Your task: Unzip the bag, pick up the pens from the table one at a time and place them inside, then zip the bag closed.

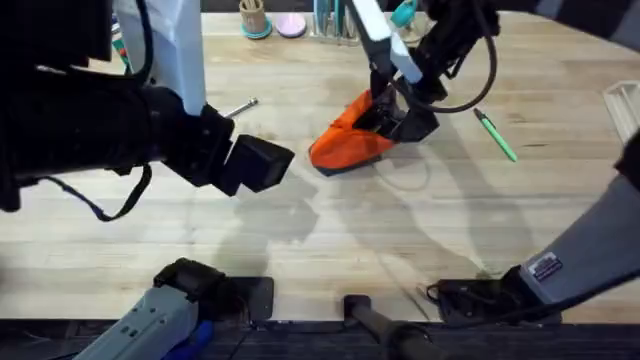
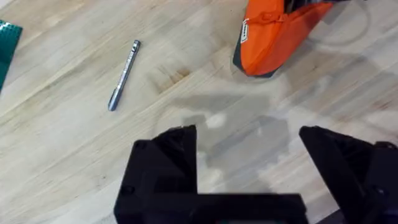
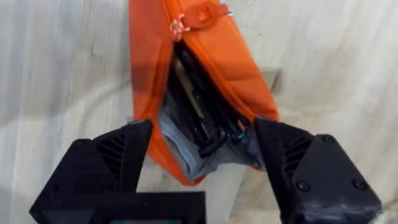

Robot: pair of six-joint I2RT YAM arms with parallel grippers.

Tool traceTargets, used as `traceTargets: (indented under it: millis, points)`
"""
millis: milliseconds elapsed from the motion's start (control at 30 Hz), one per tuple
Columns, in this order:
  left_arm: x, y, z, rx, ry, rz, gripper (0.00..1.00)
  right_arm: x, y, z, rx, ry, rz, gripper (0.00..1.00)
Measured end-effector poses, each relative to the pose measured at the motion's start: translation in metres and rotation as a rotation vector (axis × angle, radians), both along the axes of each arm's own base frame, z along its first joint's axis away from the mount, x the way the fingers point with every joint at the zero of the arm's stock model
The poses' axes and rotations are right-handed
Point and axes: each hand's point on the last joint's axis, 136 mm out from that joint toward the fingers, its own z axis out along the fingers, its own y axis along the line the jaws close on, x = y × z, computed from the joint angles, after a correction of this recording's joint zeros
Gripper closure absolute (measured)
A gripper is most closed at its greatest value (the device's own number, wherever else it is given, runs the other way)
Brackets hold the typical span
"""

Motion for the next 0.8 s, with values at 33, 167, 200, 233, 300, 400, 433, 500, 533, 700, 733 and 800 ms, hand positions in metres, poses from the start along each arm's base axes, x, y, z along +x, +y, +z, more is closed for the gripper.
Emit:
traceTargets:
  millis: [33, 167, 200, 233, 300, 400, 433, 500, 533, 700, 733, 800]
  points:
    - [0.000, 0.000, 0.000, 0.000, 0.000, 0.000, 0.006, 0.000, 0.000, 0.005, 0.003, -0.009, -0.007, 0.006]
    - [0.000, 0.000, 0.000, 0.000, 0.000, 0.000, 0.006, 0.000, -0.002, 0.021, 0.003, -0.047, -0.036, 0.006]
    - [0.000, 0.000, 0.000, 0.000, 0.000, 0.000, 0.006, 0.000, -0.003, 0.025, 0.000, -0.056, -0.045, 0.006]
    - [0.000, 0.000, 0.000, 0.000, 0.000, 0.000, 0.006, 0.000, -0.005, 0.028, -0.004, -0.064, -0.054, 0.006]
    - [0.000, 0.000, 0.000, 0.000, 0.000, 0.000, 0.006, 0.000, -0.006, 0.035, -0.007, -0.082, -0.065, 0.005]
    - [0.000, 0.000, 0.000, 0.000, 0.000, 0.000, 0.006, -0.001, -0.008, 0.044, -0.005, -0.102, -0.081, 0.005]
    - [0.000, 0.000, 0.000, 0.000, 0.000, 0.000, 0.006, -0.001, -0.008, 0.047, -0.004, -0.109, -0.087, 0.005]
    - [0.000, 0.000, 0.000, 0.000, 0.000, 0.000, 0.006, -0.001, -0.010, 0.053, -0.006, -0.121, -0.104, 0.005]
    - [0.000, 0.000, 0.000, 0.000, 0.000, 0.000, 0.006, -0.001, -0.011, 0.056, -0.007, -0.127, -0.114, 0.005]
    - [0.000, 0.000, 0.000, 0.000, 0.000, 0.000, 0.006, -0.002, -0.013, 0.071, -0.001, -0.152, -0.174, 0.006]
    - [0.000, 0.000, 0.000, 0.000, 0.000, 0.000, 0.006, -0.002, -0.013, 0.074, 0.003, -0.156, -0.189, 0.006]
    - [0.000, 0.000, 0.000, 0.000, 0.000, 0.000, 0.006, -0.002, -0.014, 0.080, 0.013, -0.163, -0.224, 0.006]
